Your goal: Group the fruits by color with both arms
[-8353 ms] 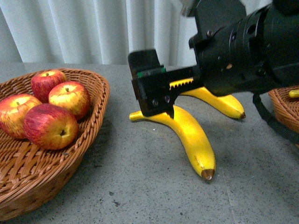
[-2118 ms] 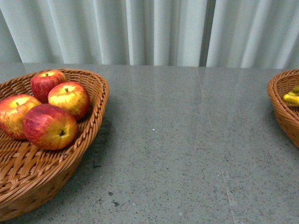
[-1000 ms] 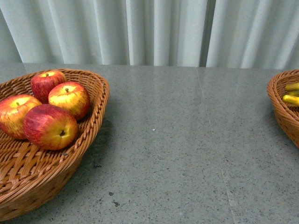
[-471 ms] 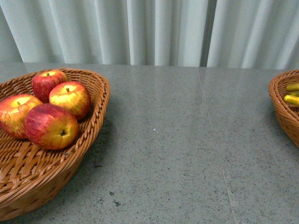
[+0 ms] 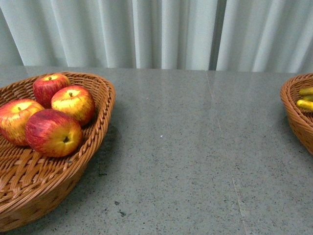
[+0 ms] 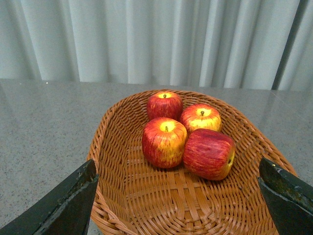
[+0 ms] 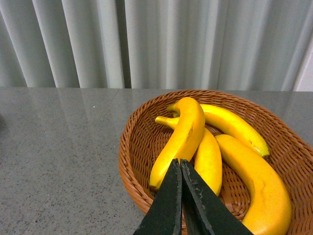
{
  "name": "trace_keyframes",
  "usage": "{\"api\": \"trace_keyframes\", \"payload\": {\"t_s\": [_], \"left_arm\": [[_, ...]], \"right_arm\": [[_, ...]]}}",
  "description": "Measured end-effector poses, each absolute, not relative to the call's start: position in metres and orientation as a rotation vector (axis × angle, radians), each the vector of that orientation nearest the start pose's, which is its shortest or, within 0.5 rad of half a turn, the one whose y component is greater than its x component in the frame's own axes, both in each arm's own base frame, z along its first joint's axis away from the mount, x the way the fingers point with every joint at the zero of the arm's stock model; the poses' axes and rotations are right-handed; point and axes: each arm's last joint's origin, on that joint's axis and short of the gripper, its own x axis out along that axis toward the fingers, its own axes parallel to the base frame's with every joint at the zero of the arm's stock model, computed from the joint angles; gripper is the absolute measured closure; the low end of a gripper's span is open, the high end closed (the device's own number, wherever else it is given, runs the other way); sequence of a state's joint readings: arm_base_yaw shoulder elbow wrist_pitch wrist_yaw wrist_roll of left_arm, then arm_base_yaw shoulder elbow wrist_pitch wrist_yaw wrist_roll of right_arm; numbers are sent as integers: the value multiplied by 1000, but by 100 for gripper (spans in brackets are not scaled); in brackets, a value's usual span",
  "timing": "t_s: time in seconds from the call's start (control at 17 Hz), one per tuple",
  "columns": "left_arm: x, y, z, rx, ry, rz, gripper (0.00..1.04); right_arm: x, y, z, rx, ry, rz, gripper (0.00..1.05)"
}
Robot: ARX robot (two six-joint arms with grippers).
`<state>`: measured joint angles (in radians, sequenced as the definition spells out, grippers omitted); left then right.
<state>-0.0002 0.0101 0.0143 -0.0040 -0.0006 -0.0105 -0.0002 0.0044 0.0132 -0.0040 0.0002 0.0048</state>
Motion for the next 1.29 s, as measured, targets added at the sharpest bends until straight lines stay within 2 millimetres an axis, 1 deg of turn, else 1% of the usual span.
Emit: {"api": "trace_keyframes", "payload": {"t_s": [0.06,0.12,0.18,0.29,0.35,0.41,0.53,0.65,0.71,0.76,1.29], "left_arm": [[97,0,167,-10,0,0,7],[97,0,167,-10,0,0,7],[97,0,167,-10,0,0,7],[97,0,167,-10,0,0,7],[97,0,167,-10,-1,0,7],[97,0,167,-10,0,0,7],[97,0,167,-10,0,0,7],[97,0,167,-10,0,0,7],[97,0,167,-10,0,0,7],[97,0,167,-10,0,0,7],[97,0,167,-10,-1,0,7]], "right_arm": [[97,0,167,5,-5,0,103],[97,0,167,3,-5,0,97],[97,0,167,3,-5,0,86],[97,0,167,3,-5,0,80],[97,0,167,3,-5,0,75],[97,0,167,3,-5,0,64],[97,0,167,3,-5,0,32],[97,0,167,4,-5,0,8],[97,0,167,4,-5,0,5],[97,0,167,3,-5,0,7],[97,0,167,3,-5,0,7]]}}
